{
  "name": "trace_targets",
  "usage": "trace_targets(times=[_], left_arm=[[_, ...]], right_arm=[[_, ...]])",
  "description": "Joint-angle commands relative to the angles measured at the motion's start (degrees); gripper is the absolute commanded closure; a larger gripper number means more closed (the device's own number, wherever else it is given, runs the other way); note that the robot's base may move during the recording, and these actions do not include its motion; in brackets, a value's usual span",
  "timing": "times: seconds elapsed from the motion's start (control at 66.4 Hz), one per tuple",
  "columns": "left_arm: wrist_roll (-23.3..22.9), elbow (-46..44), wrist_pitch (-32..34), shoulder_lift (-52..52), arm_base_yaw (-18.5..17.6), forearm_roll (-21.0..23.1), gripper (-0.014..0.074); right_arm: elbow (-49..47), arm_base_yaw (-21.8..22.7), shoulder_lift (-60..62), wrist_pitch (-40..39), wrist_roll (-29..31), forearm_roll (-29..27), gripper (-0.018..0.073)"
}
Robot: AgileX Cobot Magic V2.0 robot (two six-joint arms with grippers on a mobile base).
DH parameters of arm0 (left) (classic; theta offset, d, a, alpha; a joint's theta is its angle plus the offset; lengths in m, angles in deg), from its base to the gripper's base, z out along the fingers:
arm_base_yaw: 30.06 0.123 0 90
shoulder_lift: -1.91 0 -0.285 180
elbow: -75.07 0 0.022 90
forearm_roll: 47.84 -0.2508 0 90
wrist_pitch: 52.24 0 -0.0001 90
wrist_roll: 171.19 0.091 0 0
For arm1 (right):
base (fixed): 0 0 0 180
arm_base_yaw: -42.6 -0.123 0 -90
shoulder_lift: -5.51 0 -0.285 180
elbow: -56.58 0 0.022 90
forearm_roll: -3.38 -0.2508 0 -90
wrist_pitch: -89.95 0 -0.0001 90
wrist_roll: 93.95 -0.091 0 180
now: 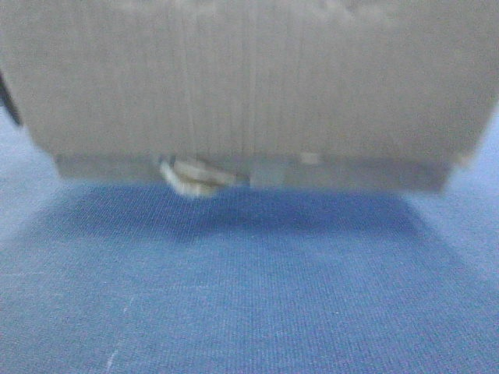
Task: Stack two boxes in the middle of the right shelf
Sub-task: 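Lift the stacked boxes with both grippers off the grey table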
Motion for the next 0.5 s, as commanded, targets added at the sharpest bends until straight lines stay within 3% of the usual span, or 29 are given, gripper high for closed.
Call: trace_targets(times=[0.0, 0.196, 0.482], left_arm=[[-2.1, -0.8, 0.4, 2.1, 0.4, -5.5, 0.0707], [-2.2, -0.8, 4.4, 5.4, 0.4, -6.3, 0.0707], [-2.2, -0.8, 6.4, 7.0, 0.4, -8.0, 0.0707]], right_arm=[[-2.2, 0.4, 0.9, -4.0, -2.1, 3.8, 0.0721], [-5.0, 0.4, 0.8, -4.3, -2.1, 10.5, 0.0721], [-5.5, 0.3, 0.8, -7.9, -2.1, 10.9, 0.0721]])
